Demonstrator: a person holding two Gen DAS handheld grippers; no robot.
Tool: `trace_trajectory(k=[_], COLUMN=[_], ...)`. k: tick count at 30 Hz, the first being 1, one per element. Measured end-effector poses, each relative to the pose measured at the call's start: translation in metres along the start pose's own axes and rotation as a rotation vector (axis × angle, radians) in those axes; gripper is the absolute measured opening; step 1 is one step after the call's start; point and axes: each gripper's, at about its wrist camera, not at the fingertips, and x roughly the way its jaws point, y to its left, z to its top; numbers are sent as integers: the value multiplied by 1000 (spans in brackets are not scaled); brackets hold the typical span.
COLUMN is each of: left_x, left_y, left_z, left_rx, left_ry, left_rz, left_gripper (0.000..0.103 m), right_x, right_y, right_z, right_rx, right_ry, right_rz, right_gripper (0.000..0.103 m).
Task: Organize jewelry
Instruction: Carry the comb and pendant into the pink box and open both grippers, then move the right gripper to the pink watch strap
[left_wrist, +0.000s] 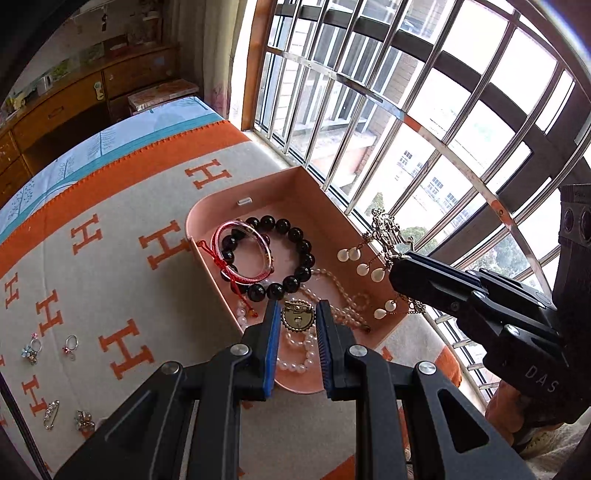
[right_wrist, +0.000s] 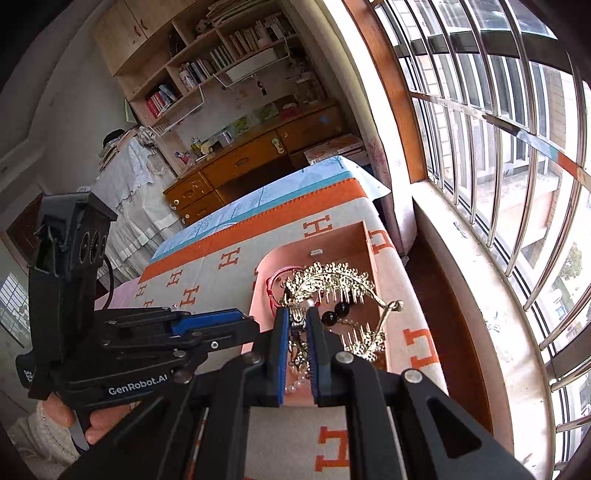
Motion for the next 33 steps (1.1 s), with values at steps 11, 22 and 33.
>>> trace_trajectory(k=[11, 22, 33], left_x=[-13, -68, -115], left_y=[-4, 61, 126], left_z=[-27, -77, -107], left_rx=[47, -98, -266], left_ry=[-31, -96, -171], left_rz=[63, 230, 357], left_gripper=[63, 68, 69], right_x=[9, 45, 58], right_y=[2, 26, 32], right_z=[0, -9, -20], right_rx=[-27, -153, -172], right_ry=[19, 106, 182], right_rz=[13, -57, -142], right_gripper=[9, 9, 11])
